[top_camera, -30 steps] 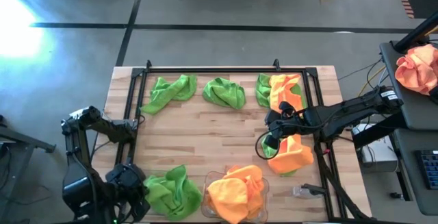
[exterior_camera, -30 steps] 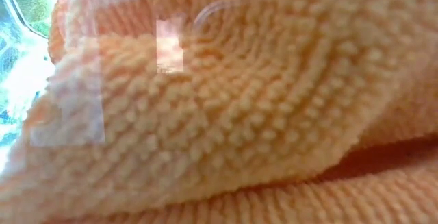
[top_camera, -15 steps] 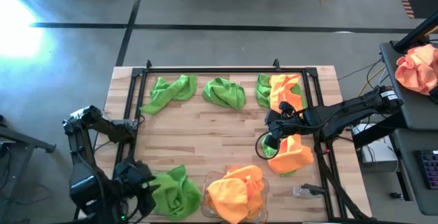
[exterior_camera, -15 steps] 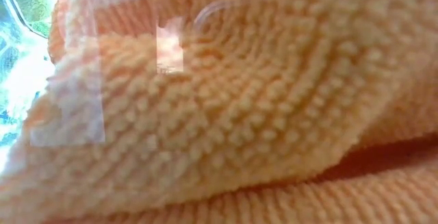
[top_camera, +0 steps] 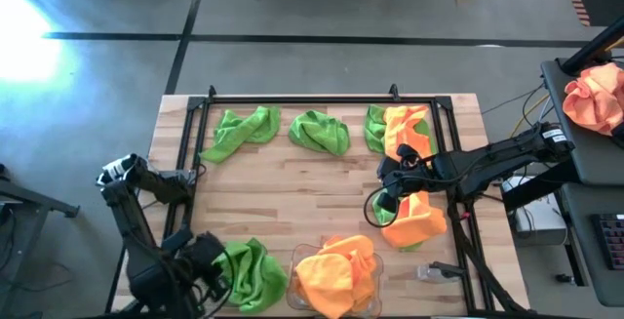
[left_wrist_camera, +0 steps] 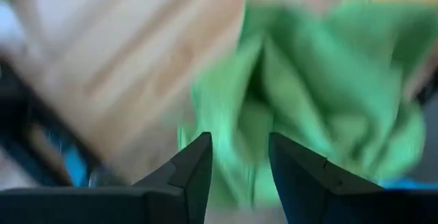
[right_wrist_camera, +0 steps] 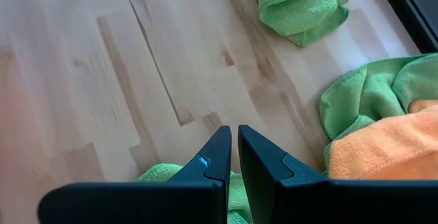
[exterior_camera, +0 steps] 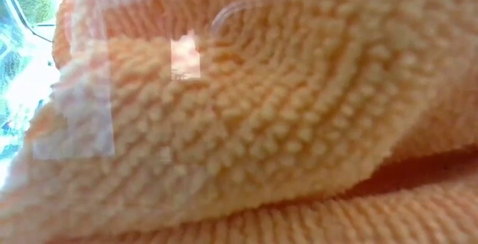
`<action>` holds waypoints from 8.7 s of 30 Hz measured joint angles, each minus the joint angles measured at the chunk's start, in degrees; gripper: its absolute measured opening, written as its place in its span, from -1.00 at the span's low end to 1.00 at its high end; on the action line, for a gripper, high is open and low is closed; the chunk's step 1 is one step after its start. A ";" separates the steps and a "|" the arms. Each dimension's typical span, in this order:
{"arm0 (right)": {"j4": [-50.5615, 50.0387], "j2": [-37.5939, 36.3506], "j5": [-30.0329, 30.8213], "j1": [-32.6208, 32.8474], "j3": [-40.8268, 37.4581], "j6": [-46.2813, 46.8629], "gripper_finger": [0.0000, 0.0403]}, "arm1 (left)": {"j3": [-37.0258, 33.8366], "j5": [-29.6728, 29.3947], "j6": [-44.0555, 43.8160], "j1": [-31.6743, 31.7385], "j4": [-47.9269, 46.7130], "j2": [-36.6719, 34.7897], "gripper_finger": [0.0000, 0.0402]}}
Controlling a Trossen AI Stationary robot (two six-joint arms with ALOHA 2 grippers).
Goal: Sort microfiber towel by color & place in baskets
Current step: Put the green towel into the left transparent bin
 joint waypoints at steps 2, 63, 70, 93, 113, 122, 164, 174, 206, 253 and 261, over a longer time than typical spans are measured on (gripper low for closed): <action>0.01 0.00 0.01 0.00 0.00 -0.78 -0.89 | -0.33 -4.30 1.41 1.06 -0.04 -0.25 -0.36; 0.05 0.00 0.52 -0.02 0.00 8.23 -0.89 | -50.06 -50.14 21.66 13.68 -0.05 -87.20 -0.36; 0.05 0.00 0.56 -0.02 0.00 9.50 -0.89 | -50.29 -50.14 21.81 15.93 -0.04 -86.19 -0.36; -0.32 0.00 5.02 -0.02 0.00 5.75 -0.89 | -51.57 -47.28 30.62 18.73 10.00 -63.34 -0.36; -0.82 0.00 5.06 -0.02 0.00 5.11 -0.89 | -61.69 -48.05 67.29 20.81 46.24 -75.75 -0.48; -0.87 -0.02 5.04 -0.02 0.00 5.13 -0.89 | -62.24 -37.70 85.71 30.52 61.75 -74.90 -0.50; -3.91 -0.02 4.82 -0.02 0.00 6.01 -0.89 | -62.08 16.06 99.21 102.92 74.84 -38.50 -0.47; -3.91 0.00 4.82 -0.02 0.00 5.99 -0.89 | -62.08 15.63 96.90 103.31 77.85 -30.25 -0.31; -3.80 0.00 0.80 -0.02 0.00 9.05 -0.89 | -61.91 11.15 96.56 103.30 82.37 -13.86 -0.06; -3.47 -0.01 0.47 -0.02 -0.01 9.08 -0.89 | -43.52 17.18 92.23 97.03 49.40 -18.36 -0.90; -3.51 -0.02 1.13 -0.02 -0.02 8.89 -0.89 | -37.51 20.02 88.69 87.94 39.21 -27.09 -0.90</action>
